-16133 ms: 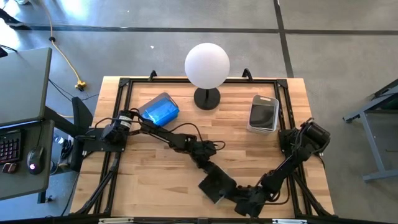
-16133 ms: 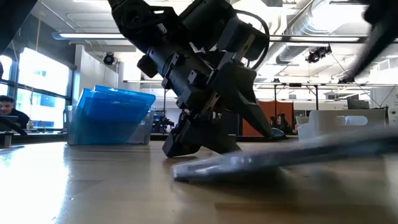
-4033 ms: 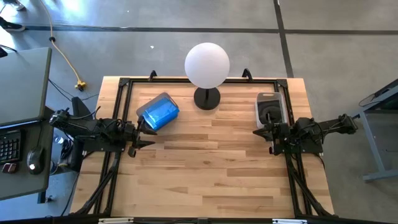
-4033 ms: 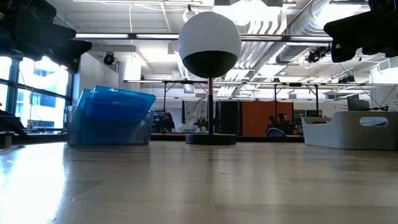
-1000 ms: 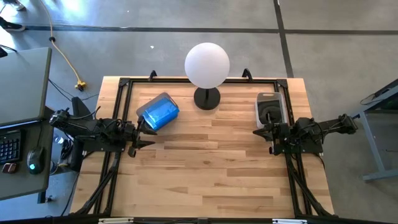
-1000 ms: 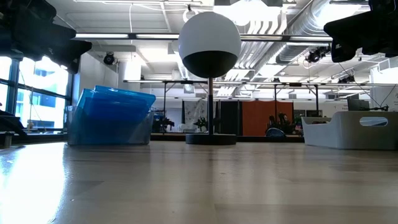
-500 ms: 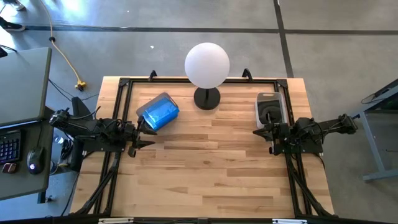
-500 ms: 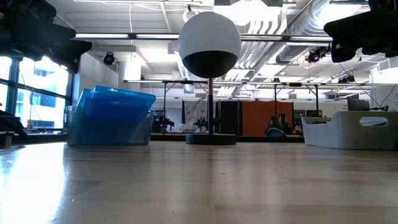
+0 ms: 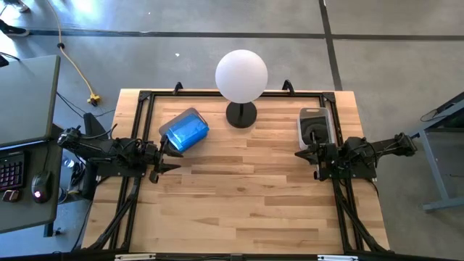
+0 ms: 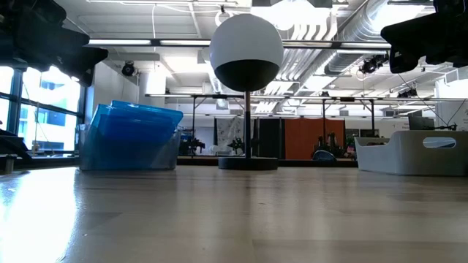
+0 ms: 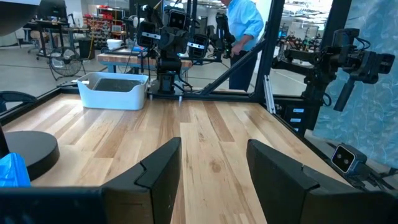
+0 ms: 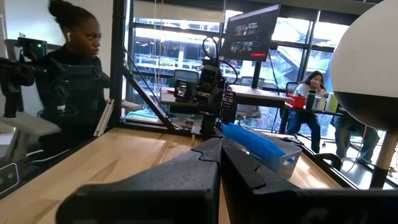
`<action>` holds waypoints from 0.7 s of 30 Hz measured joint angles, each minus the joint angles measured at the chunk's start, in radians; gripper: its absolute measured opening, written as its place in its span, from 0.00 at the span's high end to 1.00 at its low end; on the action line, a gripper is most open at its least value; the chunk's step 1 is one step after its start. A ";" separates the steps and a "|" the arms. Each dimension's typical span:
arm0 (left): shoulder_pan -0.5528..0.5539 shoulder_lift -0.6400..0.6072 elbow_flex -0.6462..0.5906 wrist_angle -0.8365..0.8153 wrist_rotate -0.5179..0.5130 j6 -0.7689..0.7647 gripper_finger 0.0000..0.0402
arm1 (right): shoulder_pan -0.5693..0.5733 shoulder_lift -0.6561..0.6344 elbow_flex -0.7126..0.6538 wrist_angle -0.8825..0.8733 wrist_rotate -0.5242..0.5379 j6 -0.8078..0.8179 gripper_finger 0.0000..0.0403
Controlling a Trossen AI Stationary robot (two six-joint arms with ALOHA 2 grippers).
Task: Pick & place jewel cases by type
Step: Return to Home Position
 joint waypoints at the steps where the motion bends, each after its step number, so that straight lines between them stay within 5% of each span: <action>1: 0.000 0.000 0.000 0.000 0.000 0.000 0.55 | 0.000 0.000 0.000 0.000 0.000 0.000 1.00; 21: 0.000 0.000 0.000 0.000 0.000 0.000 0.55 | 0.000 0.000 0.000 0.000 0.000 -0.001 0.99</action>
